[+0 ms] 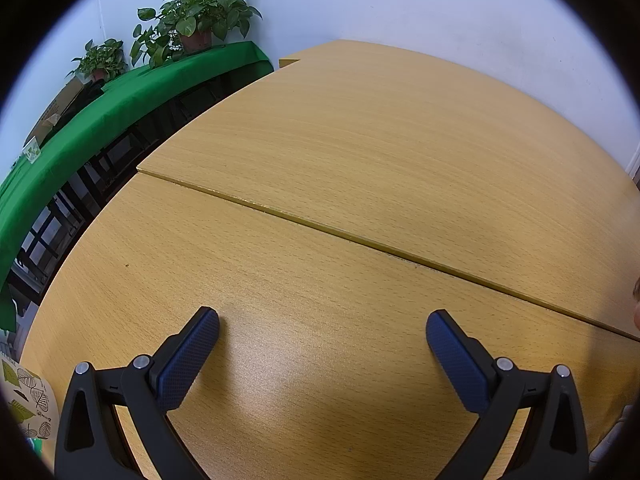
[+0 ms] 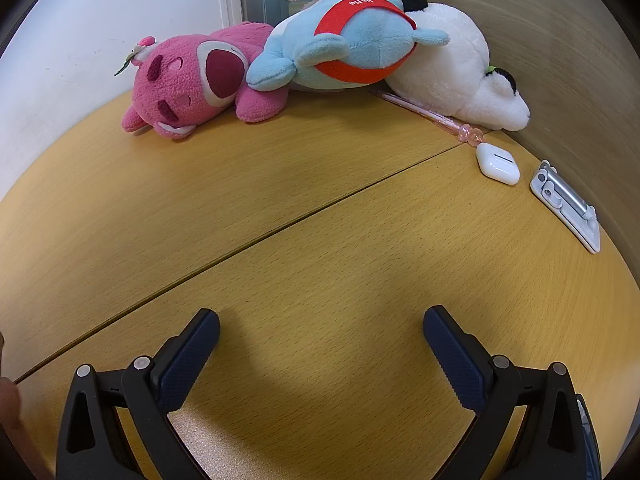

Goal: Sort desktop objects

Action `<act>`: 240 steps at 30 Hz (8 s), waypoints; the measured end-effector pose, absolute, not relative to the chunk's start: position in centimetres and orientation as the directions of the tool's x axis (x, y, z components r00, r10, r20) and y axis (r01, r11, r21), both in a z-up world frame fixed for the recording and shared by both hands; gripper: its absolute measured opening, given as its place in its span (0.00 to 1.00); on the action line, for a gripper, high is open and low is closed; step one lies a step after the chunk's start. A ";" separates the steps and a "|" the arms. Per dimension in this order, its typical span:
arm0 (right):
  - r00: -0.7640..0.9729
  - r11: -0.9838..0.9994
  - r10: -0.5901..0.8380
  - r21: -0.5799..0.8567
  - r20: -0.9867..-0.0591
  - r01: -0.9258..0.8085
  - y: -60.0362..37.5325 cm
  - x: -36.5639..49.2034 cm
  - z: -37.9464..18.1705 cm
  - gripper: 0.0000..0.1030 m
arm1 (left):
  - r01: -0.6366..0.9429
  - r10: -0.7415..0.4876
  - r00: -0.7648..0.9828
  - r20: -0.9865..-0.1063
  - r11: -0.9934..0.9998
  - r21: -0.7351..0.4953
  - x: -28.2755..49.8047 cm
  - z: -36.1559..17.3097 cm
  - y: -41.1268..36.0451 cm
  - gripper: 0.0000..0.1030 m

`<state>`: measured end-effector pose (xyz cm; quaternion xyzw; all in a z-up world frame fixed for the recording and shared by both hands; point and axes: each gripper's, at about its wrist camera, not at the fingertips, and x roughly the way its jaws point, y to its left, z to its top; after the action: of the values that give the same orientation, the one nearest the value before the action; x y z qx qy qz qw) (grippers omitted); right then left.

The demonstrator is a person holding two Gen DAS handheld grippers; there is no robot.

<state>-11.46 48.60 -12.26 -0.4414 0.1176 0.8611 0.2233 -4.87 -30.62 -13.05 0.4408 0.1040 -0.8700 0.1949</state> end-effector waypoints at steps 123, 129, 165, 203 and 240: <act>-0.802 -0.960 -0.259 0.050 -0.539 0.277 28.5 10.5 7.8 1.00 | -0.128 0.115 -0.734 -0.670 -0.991 -0.030 11.2 -2.1 -5.4 1.00; -0.708 -0.884 -0.450 0.160 -0.545 0.439 18.3 9.2 4.6 1.00 | -0.089 0.107 -0.654 -0.749 -0.994 -0.064 11.1 -6.2 -5.6 1.00; -0.337 -0.719 -0.634 0.370 -0.696 0.588 4.7 2.8 -2.8 0.63 | -0.184 0.319 -0.584 -0.747 -0.948 -0.261 10.4 -3.8 -4.6 0.72; -0.581 -0.679 -0.727 0.258 -0.366 0.687 5.3 -23.8 20.3 0.62 | -0.282 0.279 -0.795 -0.539 -0.956 -0.078 -19.0 16.1 -5.0 0.70; -0.396 -0.782 -0.609 0.435 -0.688 0.447 -1.5 -38.7 -5.7 0.59 | -0.072 0.144 -0.534 -0.833 -0.990 -0.125 -20.5 -2.5 -3.4 0.75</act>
<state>-38.72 -1.53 -5.70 -0.4485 0.0902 0.8306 -0.3176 -20.52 -3.44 -2.54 0.4785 0.0377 -0.8751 -0.0617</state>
